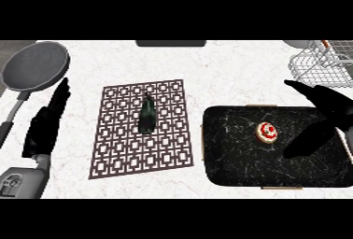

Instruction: Pick the cupcake from the tray and place it in the tiered basket

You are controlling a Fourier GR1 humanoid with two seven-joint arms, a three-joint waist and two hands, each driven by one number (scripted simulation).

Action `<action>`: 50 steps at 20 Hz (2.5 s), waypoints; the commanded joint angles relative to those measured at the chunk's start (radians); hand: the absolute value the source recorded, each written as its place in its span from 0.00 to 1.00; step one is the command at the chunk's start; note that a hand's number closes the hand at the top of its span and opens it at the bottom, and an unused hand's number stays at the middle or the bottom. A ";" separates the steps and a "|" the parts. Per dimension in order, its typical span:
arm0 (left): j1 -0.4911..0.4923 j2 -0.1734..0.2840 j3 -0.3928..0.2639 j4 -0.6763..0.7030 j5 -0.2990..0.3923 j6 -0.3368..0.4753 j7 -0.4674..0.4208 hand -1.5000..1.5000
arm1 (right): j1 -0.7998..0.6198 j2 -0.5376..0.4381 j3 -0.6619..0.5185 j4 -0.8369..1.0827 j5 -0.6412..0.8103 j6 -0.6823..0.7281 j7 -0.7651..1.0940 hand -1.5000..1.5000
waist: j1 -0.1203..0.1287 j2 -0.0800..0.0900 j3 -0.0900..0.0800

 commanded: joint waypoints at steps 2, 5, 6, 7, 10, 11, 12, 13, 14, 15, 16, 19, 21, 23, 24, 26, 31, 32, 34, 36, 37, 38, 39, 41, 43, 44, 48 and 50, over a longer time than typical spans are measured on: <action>-0.015 0.012 0.054 0.020 0.014 -0.035 -0.021 0.50 | 0.053 -0.008 0.013 -0.095 0.087 0.036 0.073 0.00 | -0.005 -0.001 0.000; -0.006 -0.022 0.041 0.016 -0.022 -0.020 -0.016 0.50 | 0.030 0.042 0.018 -0.114 0.128 0.045 0.117 0.00 | -0.003 -0.001 0.000; -0.001 -0.024 0.042 0.061 -0.025 -0.032 -0.048 0.50 | 0.044 0.064 0.054 -0.060 0.191 0.024 0.058 0.00 | -0.001 0.001 0.000; 0.002 -0.020 0.043 0.006 -0.034 -0.031 -0.005 0.50 | 0.006 0.105 0.052 -0.018 0.208 0.032 0.065 0.00 | 0.003 0.000 0.000; -0.080 -0.017 0.079 0.053 -0.006 -0.069 0.023 0.50 | 0.093 0.061 0.011 -0.116 0.199 0.062 0.061 0.00 | -0.008 0.000 0.000; -0.006 -0.026 0.067 0.012 -0.034 -0.060 0.009 0.50 | 0.073 0.099 0.006 -0.045 0.223 0.078 0.030 0.00 | 0.000 0.000 0.000; -0.041 -0.002 0.089 0.058 -0.019 -0.088 -0.021 0.50 | 0.059 0.147 0.061 -0.109 0.246 0.046 0.136 0.00 | -0.002 0.000 0.000; -0.035 -0.027 0.070 0.039 -0.044 -0.060 -0.010 0.50 | -0.005 0.131 0.018 -0.028 0.213 0.106 0.111 0.00 | 0.003 0.001 0.000; 0.006 -0.050 0.036 -0.021 -0.073 -0.030 0.022 0.50 | 0.071 0.104 0.017 -0.099 0.197 0.110 0.120 0.00 | -0.001 -0.001 0.000; -0.002 -0.032 0.096 0.085 -0.033 -0.075 -0.079 0.50 | 0.062 0.128 -0.003 -0.079 0.211 0.093 0.108 0.00 | -0.002 0.000 0.000; -0.024 -0.032 0.084 0.058 -0.037 -0.078 -0.033 0.50 | 0.108 0.128 0.025 -0.077 0.250 0.069 0.093 0.00 | -0.003 0.000 0.000; 0.033 -0.063 0.052 -0.061 -0.067 -0.050 0.024 0.50 | 0.106 0.152 0.013 -0.054 0.265 0.082 0.094 0.00 | 0.001 -0.002 0.000; 0.001 -0.049 0.081 0.001 -0.061 -0.079 -0.001 0.50 | 0.135 0.174 0.013 -0.089 0.271 0.093 0.113 0.00 | -0.004 -0.001 0.000; 0.037 -0.064 0.072 -0.018 -0.074 -0.081 -0.015 0.50 | 0.019 0.213 -0.016 0.053 0.287 0.120 0.073 0.00 | 0.006 0.001 0.000; -0.007 -0.085 0.074 0.016 -0.088 -0.065 -0.003 0.50 | 0.075 0.206 -0.014 0.067 0.331 0.100 -0.010 0.00 | 0.001 0.001 0.000; 0.012 -0.103 0.057 -0.030 -0.098 -0.062 0.024 0.50 | 0.068 0.239 -0.002 0.034 0.338 0.115 0.059 0.00 | 0.002 0.000 0.000; 0.030 -0.089 0.089 -0.083 -0.104 -0.101 0.052 0.50 | 0.107 0.283 -0.038 0.043 0.371 0.143 0.020 0.00 | 0.000 0.000 0.000; 0.063 -0.073 0.104 -0.091 -0.089 -0.116 0.021 0.50 | 0.142 0.281 -0.017 0.080 0.395 0.120 -0.032 0.00 | 0.002 0.000 0.000; 0.004 -0.109 0.106 0.004 -0.115 -0.096 -0.007 0.50 | 0.069 0.327 -0.028 0.165 0.423 0.128 -0.062 0.00 | 0.001 0.001 0.000; 0.014 -0.104 0.121 -0.013 -0.123 -0.108 -0.005 0.50 | 0.103 0.338 -0.054 0.151 0.436 0.139 -0.077 0.00 | 0.000 0.001 0.000; 0.006 -0.130 0.101 -0.012 -0.143 -0.084 0.004 0.50 | 0.029 0.363 -0.066 0.178 0.417 0.174 -0.025 0.00 | 0.002 0.001 0.000; 0.010 -0.116 0.117 0.028 -0.129 -0.111 -0.035 0.50 | 0.022 0.360 -0.068 0.227 0.429 0.171 -0.071 0.00 | 0.002 0.001 0.000; 0.078 -0.123 0.119 -0.067 -0.123 -0.111 -0.021 0.50 | 0.068 0.365 -0.078 0.170 0.433 0.176 -0.049 0.00 | 0.002 0.000 0.000; 0.072 -0.115 0.110 -0.126 -0.125 -0.124 0.052 0.50 | 0.021 0.380 -0.093 0.265 0.433 0.180 -0.072 0.00 | 0.006 0.000 0.000; 0.038 -0.141 0.098 -0.039 -0.145 -0.099 0.000 0.50 | 0.102 0.395 -0.017 0.231 0.421 0.215 -0.076 1.00 | 0.001 0.001 0.000; 0.051 -0.095 0.140 -0.074 -0.111 -0.132 -0.004 0.50 | 0.069 0.346 -0.042 0.261 0.380 0.282 -0.152 1.00 | 0.007 0.001 0.000; 0.033 -0.118 0.135 -0.052 -0.128 -0.121 0.019 0.50 | 0.059 0.356 0.072 0.255 0.559 0.210 -0.236 1.00 | 0.004 0.001 0.000; 0.023 -0.117 0.155 -0.038 -0.135 -0.139 0.005 0.50 | 0.057 0.356 -0.007 0.246 0.567 0.250 -0.249 1.00 | 0.001 0.000 0.000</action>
